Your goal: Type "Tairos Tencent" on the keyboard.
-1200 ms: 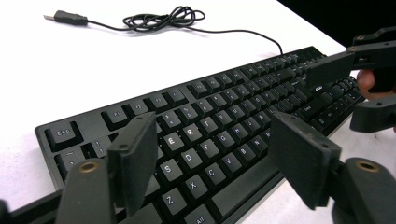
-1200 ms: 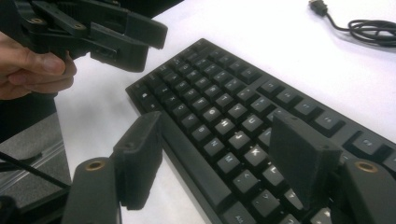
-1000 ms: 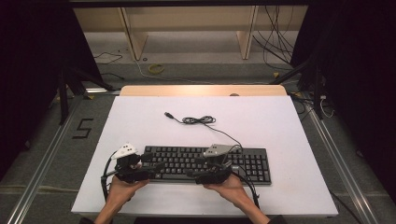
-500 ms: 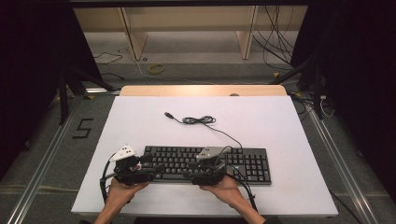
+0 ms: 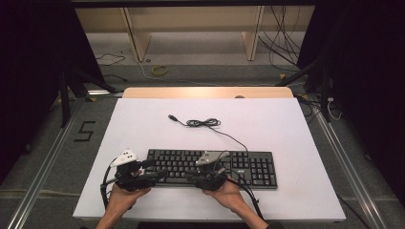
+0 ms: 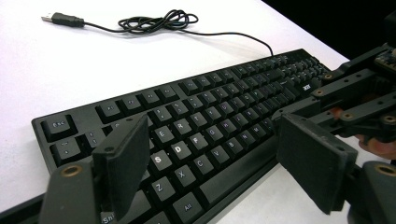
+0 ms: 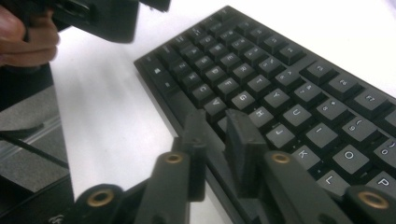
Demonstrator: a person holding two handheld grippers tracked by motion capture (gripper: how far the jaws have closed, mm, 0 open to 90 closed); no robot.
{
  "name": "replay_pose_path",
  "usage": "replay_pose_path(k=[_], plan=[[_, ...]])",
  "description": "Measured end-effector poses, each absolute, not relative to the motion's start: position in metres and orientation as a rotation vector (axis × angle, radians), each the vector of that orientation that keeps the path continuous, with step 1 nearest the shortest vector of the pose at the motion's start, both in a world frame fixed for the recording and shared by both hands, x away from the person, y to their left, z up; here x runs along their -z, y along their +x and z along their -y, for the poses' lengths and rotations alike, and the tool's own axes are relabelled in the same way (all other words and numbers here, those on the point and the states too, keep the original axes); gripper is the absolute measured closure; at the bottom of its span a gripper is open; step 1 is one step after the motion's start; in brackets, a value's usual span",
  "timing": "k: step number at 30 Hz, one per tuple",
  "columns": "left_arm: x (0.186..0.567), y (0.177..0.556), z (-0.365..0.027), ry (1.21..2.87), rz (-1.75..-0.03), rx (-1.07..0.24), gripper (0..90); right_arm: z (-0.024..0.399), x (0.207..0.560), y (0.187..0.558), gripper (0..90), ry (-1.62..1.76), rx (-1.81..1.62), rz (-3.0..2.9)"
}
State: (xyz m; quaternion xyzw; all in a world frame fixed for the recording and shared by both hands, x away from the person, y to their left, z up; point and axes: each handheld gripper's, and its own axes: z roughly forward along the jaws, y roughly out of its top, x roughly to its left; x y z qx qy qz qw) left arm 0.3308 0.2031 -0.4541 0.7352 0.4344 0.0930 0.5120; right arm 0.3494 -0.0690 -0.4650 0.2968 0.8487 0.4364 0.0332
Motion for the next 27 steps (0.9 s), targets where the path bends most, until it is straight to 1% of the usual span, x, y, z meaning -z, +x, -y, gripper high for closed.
replay_pose_path(k=[5,9,27], plan=[[0.454,0.329,-0.203,1.771,-1.044,-0.221,25.5,0.067,0.468,0.351,86.9,0.908,-1.314,-2.618],[0.454,0.328,-0.204,1.778,-1.037,-0.223,25.5,0.066,0.471,0.352,90.0,0.899,-1.295,-2.625],[0.455,0.325,-0.205,1.774,-1.033,-0.218,25.5,0.06,0.48,0.353,90.0,0.899,-1.228,-2.654]])
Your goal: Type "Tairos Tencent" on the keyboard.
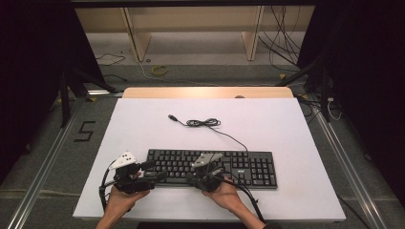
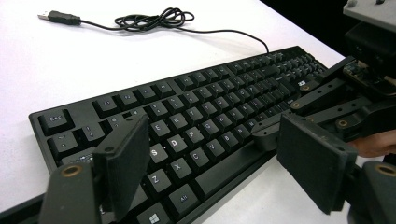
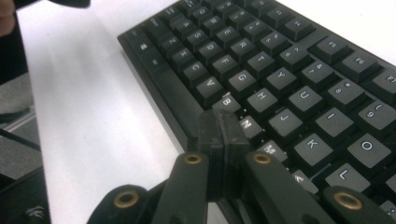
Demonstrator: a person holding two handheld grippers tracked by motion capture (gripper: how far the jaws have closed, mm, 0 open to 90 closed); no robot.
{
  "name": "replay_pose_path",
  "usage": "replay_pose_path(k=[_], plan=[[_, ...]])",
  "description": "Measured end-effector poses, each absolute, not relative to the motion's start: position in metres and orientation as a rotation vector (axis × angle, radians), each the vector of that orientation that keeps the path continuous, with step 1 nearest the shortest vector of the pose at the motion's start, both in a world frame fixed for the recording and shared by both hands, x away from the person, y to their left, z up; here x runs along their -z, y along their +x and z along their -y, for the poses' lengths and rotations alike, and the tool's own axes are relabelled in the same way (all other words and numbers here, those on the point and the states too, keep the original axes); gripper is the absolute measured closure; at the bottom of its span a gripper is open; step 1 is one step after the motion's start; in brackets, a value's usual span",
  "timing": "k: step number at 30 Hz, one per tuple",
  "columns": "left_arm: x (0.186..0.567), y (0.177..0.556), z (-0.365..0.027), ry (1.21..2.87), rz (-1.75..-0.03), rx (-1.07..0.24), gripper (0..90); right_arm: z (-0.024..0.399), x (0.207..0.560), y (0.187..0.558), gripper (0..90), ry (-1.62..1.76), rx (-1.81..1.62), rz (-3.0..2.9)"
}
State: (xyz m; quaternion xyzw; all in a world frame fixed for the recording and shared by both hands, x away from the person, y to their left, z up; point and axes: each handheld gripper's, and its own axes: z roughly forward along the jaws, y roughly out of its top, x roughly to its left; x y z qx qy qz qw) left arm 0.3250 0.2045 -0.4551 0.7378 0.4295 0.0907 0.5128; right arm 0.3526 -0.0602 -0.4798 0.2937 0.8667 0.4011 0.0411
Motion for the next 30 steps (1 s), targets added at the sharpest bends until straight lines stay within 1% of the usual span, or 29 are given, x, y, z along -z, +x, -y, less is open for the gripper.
replay_pose_path(k=[12,13,17,23,28,29,30], plan=[[0.456,0.326,-0.205,1.776,-1.039,-0.221,25.5,0.061,0.484,0.353,90.0,0.93,-1.231,-2.639],[0.456,0.326,-0.205,1.777,-1.04,-0.222,25.5,0.061,0.483,0.352,87.3,0.934,-1.249,-2.64],[0.457,0.327,-0.207,1.771,-1.045,-0.224,25.5,0.065,0.479,0.352,84.1,0.932,-1.309,-2.618],[0.457,0.327,-0.208,1.773,-1.049,-0.23,25.5,0.07,0.473,0.352,76.1,0.938,-1.34,-2.59],[0.457,0.327,-0.208,1.77,-1.06,-0.233,25.5,0.073,0.469,0.355,65.7,0.951,-1.366,-2.574],[0.457,0.327,-0.208,1.77,-1.06,-0.233,25.6,0.073,0.469,0.355,65.7,0.951,-1.366,-2.574],[0.457,0.328,-0.209,1.771,-1.063,-0.237,25.6,0.073,0.468,0.355,62.9,0.959,-1.365,-2.57]])
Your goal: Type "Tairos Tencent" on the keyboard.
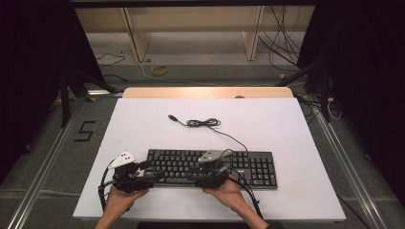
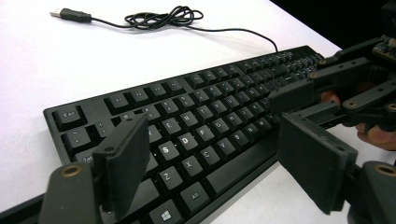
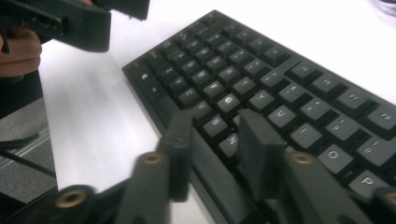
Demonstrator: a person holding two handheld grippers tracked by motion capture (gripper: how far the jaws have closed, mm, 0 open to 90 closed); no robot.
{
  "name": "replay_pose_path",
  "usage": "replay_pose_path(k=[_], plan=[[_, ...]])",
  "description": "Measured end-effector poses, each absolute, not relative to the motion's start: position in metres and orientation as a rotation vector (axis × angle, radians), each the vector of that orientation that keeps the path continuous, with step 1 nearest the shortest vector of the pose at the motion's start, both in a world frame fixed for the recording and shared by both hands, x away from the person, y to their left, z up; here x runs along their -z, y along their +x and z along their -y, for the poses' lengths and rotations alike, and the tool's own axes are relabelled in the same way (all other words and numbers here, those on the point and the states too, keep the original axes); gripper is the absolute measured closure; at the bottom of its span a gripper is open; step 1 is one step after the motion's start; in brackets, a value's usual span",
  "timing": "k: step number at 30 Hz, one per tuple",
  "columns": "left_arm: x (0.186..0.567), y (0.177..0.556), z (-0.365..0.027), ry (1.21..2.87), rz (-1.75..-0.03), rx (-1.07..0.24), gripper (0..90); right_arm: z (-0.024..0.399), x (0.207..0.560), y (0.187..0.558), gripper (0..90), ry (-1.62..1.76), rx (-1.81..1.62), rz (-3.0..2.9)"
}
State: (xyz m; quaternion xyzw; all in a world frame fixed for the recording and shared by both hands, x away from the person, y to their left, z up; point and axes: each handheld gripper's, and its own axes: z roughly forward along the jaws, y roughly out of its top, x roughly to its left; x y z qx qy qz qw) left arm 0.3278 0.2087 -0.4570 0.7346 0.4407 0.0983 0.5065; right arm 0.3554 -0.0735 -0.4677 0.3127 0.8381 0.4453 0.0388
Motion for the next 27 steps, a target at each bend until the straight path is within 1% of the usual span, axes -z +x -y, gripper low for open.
replay_pose_path(k=[5,10,15,20,23,25,27], plan=[[0.458,0.329,-0.21,1.779,-1.083,-0.244,25.8,0.076,0.463,0.361,51.4,0.987,-1.388,-2.563],[0.459,0.33,-0.212,1.785,-1.121,-0.257,27.5,0.076,0.461,0.366,42.7,0.994,-1.379,-2.565],[0.461,0.333,-0.216,1.801,-1.161,-0.26,32.3,0.074,0.458,0.37,39.4,1.006,-1.375,-2.559],[0.463,0.334,-0.218,1.826,-1.191,-0.265,43.4,0.07,0.456,0.377,38.1,1.007,-1.379,-2.553],[0.465,0.334,-0.219,1.841,-1.202,-0.268,52.7,0.067,0.456,0.38,37.9,1.014,-1.373,-2.553],[0.466,0.335,-0.219,1.861,-1.209,-0.272,58.3,0.066,0.456,0.382,39.2,1.015,-1.372,-2.55],[0.468,0.336,-0.22,1.874,-1.215,-0.268,64.6,0.064,0.454,0.384,42.5,1.019,-1.372,-2.543]])
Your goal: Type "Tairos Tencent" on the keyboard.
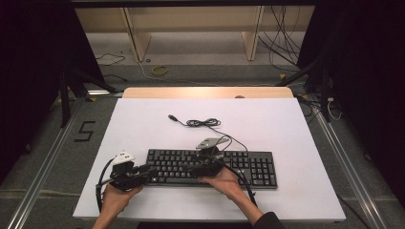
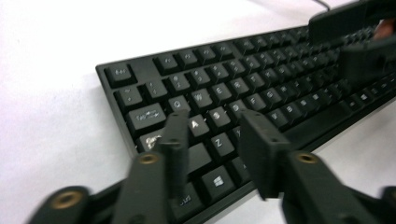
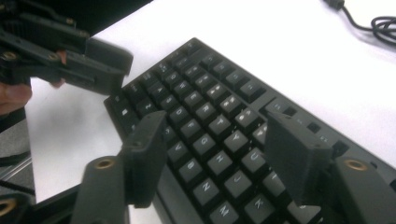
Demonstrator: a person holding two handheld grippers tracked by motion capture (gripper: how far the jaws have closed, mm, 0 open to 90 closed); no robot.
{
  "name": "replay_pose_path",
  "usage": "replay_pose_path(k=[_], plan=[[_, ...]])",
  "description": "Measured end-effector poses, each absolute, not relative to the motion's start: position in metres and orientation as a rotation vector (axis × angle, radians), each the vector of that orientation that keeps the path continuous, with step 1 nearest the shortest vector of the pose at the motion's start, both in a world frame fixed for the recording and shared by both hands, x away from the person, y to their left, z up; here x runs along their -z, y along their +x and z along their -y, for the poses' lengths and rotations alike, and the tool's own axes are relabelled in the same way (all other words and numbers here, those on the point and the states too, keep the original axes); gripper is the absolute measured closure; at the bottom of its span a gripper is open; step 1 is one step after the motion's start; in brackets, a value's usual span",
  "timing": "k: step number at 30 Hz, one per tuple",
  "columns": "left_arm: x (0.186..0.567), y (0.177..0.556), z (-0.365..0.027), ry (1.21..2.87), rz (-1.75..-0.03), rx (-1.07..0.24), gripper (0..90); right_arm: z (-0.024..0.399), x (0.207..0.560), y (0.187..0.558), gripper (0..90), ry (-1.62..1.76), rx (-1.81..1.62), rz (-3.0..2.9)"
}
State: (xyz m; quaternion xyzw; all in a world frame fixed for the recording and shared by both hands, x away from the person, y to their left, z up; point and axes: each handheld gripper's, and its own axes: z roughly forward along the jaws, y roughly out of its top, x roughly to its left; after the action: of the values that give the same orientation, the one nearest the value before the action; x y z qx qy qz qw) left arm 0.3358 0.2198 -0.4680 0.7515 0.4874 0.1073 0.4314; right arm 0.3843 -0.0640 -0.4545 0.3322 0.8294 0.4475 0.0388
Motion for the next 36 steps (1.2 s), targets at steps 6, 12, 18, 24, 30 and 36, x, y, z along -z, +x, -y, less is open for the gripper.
replay_pose_path(k=[6,12,18,24,30,36], plan=[[0.471,0.337,-0.22,1.915,-1.207,-0.268,80.5,0.057,0.455,0.388,57.1,1.004,-1.339,-2.543],[0.473,0.339,-0.22,1.947,-1.208,-0.27,88.9,0.051,0.458,0.392,73.7,1.003,-1.329,-2.55],[0.474,0.34,-0.22,1.961,-1.22,-0.272,89.3,0.043,0.461,0.395,84.2,0.99,-1.312,-2.567],[0.474,0.341,-0.22,1.97,-1.224,-0.268,89.4,0.036,0.464,0.399,89.4,0.996,-1.279,-2.573],[0.476,0.341,-0.22,1.974,-1.233,-0.263,89.4,0.031,0.468,0.401,90.0,0.989,-1.25,-2.587],[0.476,0.342,-0.22,1.983,-1.236,-0.26,89.4,0.028,0.471,0.403,90.0,1.001,-1.222,-2.593]])
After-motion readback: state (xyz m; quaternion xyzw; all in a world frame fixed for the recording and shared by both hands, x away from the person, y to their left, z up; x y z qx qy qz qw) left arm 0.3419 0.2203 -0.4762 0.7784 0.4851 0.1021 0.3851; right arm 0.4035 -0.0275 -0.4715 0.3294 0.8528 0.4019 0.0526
